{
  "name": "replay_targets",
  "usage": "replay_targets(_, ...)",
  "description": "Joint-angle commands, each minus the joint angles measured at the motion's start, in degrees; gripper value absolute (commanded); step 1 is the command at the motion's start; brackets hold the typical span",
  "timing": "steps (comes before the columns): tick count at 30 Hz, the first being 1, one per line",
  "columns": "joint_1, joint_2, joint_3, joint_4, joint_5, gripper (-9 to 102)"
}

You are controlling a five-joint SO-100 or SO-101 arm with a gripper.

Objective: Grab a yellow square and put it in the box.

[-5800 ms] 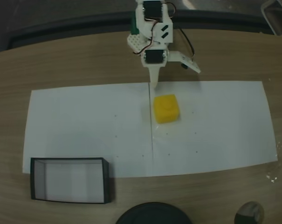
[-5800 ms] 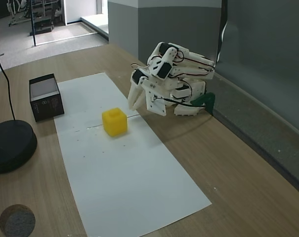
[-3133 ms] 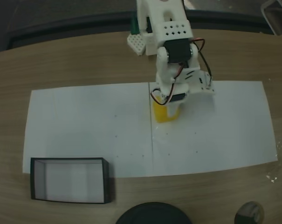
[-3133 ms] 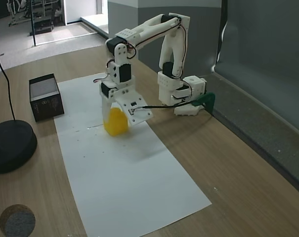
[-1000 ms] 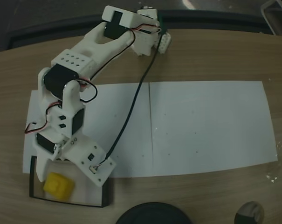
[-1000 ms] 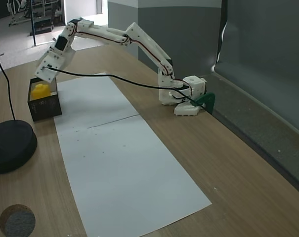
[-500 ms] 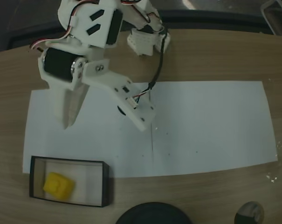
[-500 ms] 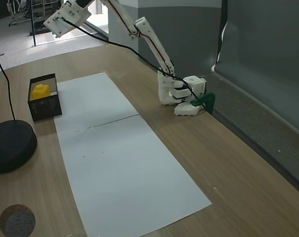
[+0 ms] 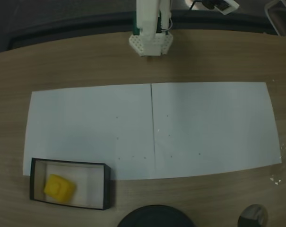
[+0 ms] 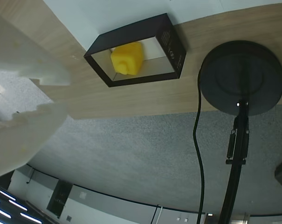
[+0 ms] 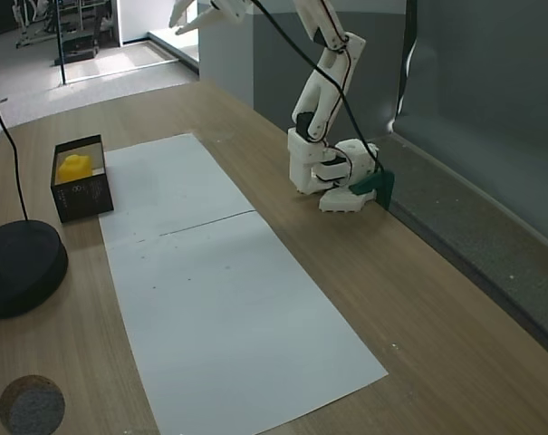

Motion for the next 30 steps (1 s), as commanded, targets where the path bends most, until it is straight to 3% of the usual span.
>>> replay_targets(1,-0.4,12.5,9.5,-0.7,0.4,1)
replay_targets(15,0.0,56.9,66.0,-20.4,-7.9,1)
replay_targets(22,0.0,65.9,86.9,-33.7,-9.0,0)
replay_targets(30,-0.4,76.2,109.8,-42.5,-8.3,0)
